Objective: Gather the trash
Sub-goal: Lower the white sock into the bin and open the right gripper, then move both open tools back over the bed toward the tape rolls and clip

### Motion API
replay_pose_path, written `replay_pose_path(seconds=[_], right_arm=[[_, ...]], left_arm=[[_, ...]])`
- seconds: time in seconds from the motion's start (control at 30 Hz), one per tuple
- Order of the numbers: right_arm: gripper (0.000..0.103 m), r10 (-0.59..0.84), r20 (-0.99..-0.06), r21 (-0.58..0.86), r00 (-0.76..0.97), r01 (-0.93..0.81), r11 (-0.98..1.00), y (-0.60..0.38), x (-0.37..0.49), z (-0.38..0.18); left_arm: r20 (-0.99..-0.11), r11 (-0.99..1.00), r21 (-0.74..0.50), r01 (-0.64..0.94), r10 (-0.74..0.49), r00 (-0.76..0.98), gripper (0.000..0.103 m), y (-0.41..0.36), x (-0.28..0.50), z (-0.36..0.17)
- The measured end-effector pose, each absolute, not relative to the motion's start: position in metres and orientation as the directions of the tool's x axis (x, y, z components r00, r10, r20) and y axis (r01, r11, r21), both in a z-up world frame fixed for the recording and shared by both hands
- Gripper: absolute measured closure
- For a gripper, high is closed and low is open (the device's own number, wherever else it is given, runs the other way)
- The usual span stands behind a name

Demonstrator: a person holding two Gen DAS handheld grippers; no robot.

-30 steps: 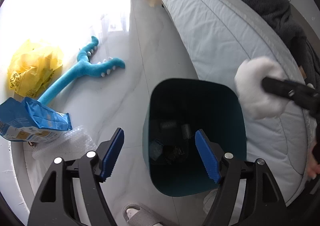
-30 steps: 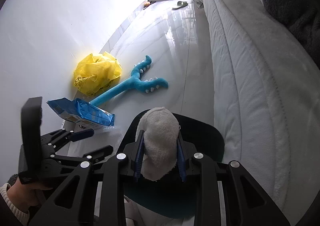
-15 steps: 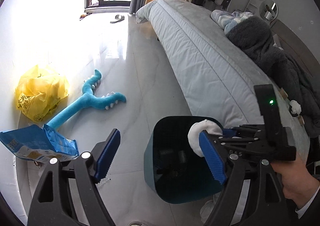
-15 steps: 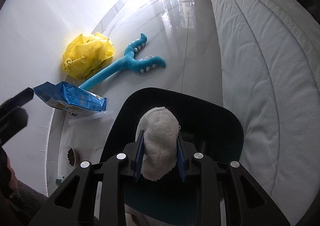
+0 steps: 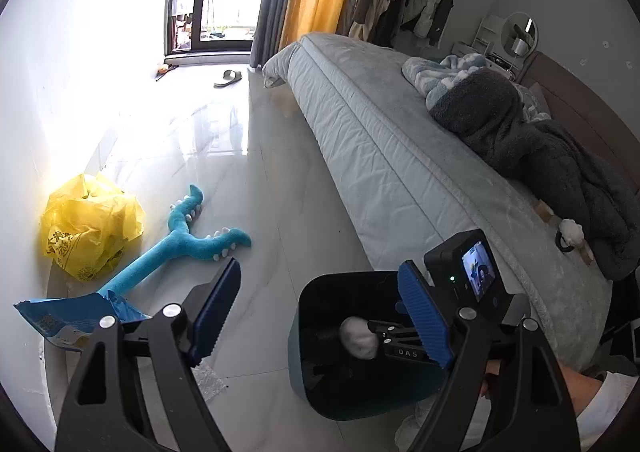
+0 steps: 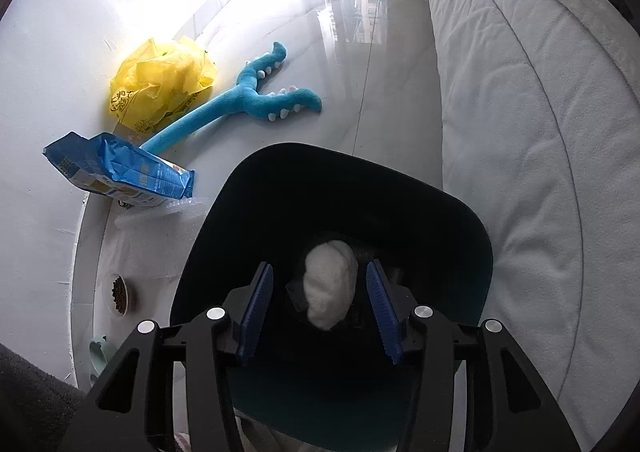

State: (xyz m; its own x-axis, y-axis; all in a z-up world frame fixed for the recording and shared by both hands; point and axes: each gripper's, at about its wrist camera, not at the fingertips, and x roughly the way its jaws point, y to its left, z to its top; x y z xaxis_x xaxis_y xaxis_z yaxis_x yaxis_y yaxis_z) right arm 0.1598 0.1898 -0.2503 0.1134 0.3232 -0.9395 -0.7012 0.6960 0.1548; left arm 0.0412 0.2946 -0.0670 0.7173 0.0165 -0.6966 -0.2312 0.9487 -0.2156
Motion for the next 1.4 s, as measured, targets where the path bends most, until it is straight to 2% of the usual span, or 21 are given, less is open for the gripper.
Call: replay_pose_path(seconds=[0.23,0.73,0.87,1.4], right_arm=[[0.041,0.377,-0.916,0.176,0.134,-0.712,0.680,0.179,0.157,-0.224],[0.034,0.529,-0.818,0.190,0.225,-0.763,0.618,0.141,0.143,-0.139],[0.029,0.557,-0.789,0.186,0.262,-0.761,0.621,0.120,0.145,-0.118],[0.021,0.557,-0.716,0.170,0.420,-0.670,0.723,0.020,0.177,-0.076]], left_arm=[[-0.670,0.953,-0.216,-0.212,0.013,0.742,0.020,0.291,0.044,-0.053],[-0.592,0.955,-0.253,-0.153,-0.028,0.806,0.016,0.263,0.055,-0.021],[-0.586,0.963,-0.236,-0.133,-0.032,0.809,0.015,0.247,0.065,-0.017],[-0.561,0.978,-0.208,-0.027,-0.096,0.822,0.010,0.174,0.104,-0.010]])
